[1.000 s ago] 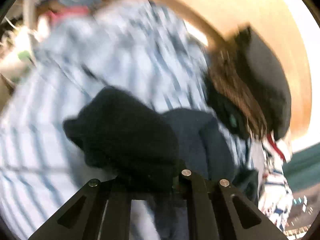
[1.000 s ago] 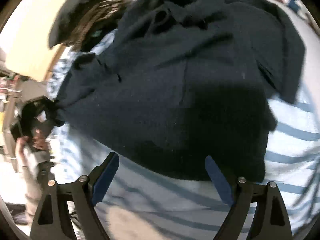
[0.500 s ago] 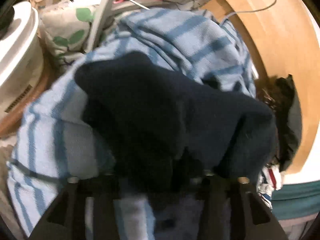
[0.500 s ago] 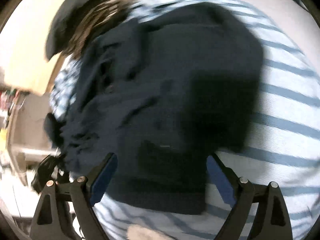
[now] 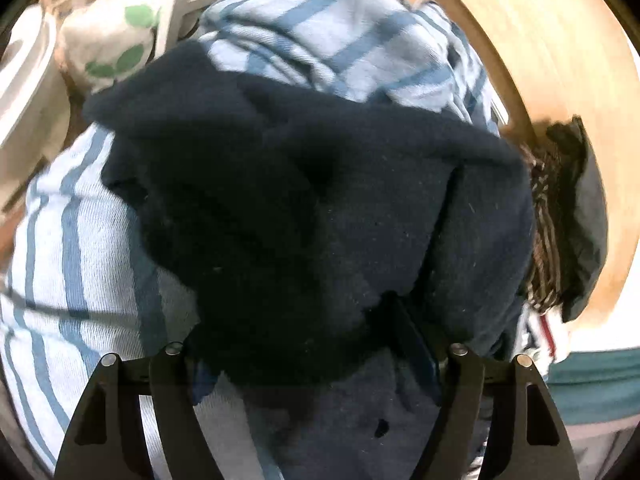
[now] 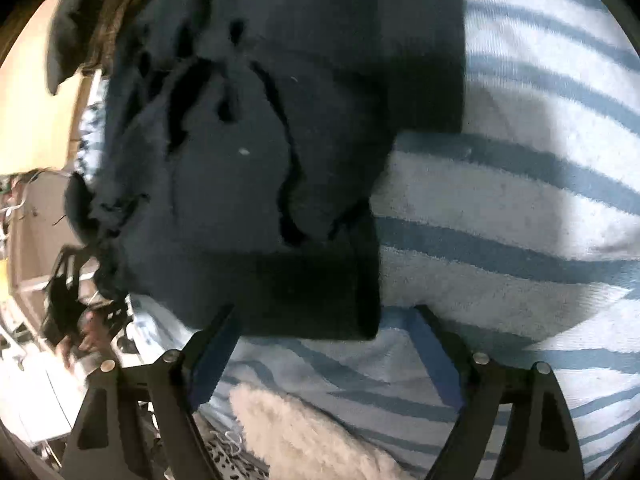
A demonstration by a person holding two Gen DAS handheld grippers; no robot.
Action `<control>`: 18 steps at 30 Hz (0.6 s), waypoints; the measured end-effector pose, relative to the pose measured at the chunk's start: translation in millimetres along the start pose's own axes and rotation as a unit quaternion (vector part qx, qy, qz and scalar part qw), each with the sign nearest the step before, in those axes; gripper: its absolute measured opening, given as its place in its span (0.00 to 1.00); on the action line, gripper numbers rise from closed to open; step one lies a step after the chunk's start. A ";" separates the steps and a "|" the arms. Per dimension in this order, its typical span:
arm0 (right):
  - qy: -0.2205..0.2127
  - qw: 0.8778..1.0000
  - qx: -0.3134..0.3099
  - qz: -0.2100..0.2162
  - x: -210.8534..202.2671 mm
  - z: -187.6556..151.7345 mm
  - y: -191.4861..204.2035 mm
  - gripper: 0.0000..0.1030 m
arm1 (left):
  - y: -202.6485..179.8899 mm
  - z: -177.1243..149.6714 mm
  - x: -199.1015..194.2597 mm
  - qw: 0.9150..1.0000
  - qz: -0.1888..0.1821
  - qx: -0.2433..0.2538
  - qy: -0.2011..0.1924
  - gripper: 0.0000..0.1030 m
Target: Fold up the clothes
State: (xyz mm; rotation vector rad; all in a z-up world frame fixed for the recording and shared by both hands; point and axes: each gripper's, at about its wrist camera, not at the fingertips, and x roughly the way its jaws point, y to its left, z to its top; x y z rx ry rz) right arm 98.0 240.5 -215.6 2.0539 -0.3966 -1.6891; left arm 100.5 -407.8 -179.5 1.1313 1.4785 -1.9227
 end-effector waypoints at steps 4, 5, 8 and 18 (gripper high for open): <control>-0.005 0.999 0.043 0.020 2.9 11.9 3.3 0.79 | 5.3 4.0 -4.5 0.999 -0.026 -0.016 0.018 0.74; -0.002 0.999 0.035 0.015 4.1 15.0 8.9 0.68 | 7.1 4.4 -4.1 0.999 -0.031 -0.020 0.021 0.74; 0.007 1.000 -0.001 0.015 10.8 17.7 30.4 0.32 | 12.5 5.6 -4.4 0.998 -0.047 -0.036 0.030 0.74; -0.083 0.996 0.007 0.028 -35.5 41.2 31.6 0.05 | 30.0 -17.1 -32.4 0.994 -0.079 -0.059 0.051 0.74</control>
